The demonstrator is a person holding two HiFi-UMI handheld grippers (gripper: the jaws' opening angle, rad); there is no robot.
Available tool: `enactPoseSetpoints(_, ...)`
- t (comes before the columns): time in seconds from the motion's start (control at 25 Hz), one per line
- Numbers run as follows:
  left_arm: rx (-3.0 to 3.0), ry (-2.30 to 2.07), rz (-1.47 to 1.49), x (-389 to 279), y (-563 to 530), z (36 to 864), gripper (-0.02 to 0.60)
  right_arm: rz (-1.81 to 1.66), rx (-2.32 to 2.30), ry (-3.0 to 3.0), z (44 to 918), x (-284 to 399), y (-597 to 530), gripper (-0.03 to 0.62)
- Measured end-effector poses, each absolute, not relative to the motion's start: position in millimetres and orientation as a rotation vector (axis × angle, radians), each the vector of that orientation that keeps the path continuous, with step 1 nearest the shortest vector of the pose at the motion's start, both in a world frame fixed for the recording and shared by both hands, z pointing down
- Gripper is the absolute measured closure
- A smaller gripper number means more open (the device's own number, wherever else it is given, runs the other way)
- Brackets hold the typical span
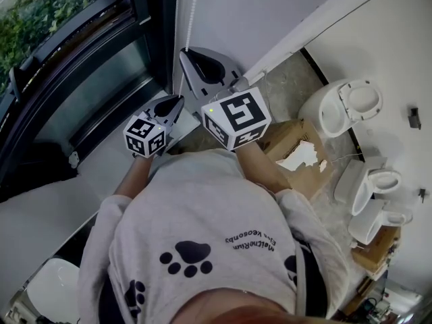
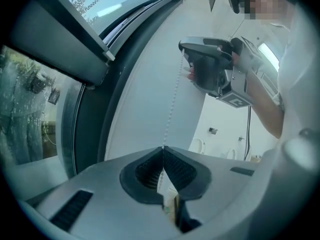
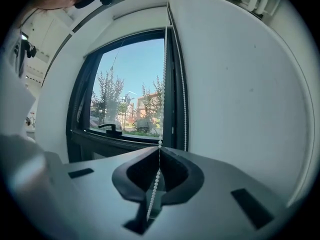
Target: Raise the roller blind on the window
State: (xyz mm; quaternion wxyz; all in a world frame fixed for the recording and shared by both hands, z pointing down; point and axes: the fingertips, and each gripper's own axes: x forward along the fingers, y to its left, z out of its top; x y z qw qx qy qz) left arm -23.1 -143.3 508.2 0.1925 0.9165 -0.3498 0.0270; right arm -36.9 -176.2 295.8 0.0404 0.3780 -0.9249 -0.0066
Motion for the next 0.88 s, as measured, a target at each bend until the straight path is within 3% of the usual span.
enactPoseSetpoints(0.88,2.46,-0.963,0.212,-38,-123,577,0.569,0.101,1.144,-2.738,370,-41,-172,0.585)
